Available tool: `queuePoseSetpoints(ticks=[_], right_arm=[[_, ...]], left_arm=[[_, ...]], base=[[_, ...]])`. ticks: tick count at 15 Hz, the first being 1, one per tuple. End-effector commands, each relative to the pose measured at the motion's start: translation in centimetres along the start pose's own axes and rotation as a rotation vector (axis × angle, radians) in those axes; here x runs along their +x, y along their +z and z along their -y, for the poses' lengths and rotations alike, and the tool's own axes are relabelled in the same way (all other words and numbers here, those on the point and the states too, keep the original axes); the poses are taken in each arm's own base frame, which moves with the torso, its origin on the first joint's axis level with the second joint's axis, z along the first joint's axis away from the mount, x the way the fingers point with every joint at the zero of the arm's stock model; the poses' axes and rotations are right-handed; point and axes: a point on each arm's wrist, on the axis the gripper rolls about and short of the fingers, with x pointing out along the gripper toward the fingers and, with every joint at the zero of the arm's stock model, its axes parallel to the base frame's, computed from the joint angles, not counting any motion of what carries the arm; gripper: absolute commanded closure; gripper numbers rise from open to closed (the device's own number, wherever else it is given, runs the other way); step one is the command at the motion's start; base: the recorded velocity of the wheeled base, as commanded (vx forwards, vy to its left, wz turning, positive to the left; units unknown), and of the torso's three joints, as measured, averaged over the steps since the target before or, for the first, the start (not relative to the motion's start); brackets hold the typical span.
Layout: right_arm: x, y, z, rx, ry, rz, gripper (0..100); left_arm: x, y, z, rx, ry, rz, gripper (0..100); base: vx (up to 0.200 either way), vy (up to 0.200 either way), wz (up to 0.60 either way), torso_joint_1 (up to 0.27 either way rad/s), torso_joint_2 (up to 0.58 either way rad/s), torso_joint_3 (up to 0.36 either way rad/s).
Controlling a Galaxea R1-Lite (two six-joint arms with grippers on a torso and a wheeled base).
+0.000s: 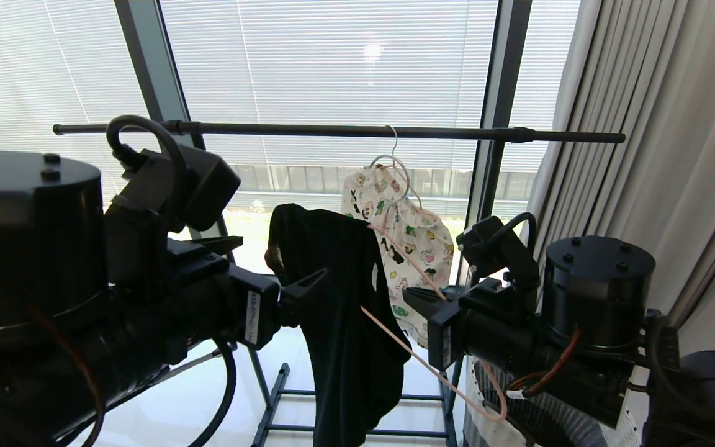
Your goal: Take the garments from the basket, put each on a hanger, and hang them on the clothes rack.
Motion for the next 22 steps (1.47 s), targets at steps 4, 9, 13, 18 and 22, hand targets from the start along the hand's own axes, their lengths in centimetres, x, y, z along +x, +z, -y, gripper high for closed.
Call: queuePoseSetpoints(ticks=[4, 9, 13, 18, 22], right_arm=[[-7.5, -1.9, 1.2, -0.103, 0.129, -0.049, 100], [-12.6, -5.1, 1.7, -0.255, 0.272, -0.106, 100], [-12.7, -5.3, 0.9, -0.289, 0.335, -0.108, 100], [-13.4, -6.7, 0.2, -0.352, 0.397, -0.148, 100], [-13.3, -6.5, 0.4, -0.344, 0.377, -0.142, 100]], left_arm=[[-3.0, -3.8, -0.6, 0.086, -0.192, 0.016, 0], [-3.8, -8.6, 0.6, 0.349, -0.532, 0.073, 0], [-3.6, -9.3, 1.8, 0.377, -0.608, 0.042, 0], [-3.8, -9.1, 1.9, 0.382, -0.621, 0.059, 0], [-4.6, -9.0, 1.9, 0.388, -0.637, 0.089, 0]], base=[[0.000, 0.000, 0.00, 0.000, 0.00, 0.000], [0.000, 0.000, 0.00, 0.000, 0.00, 0.000], [0.000, 0.000, 0.00, 0.000, 0.00, 0.000], [0.000, 0.000, 0.00, 0.000, 0.00, 0.000], [0.000, 0.000, 0.00, 0.000, 0.00, 0.000]])
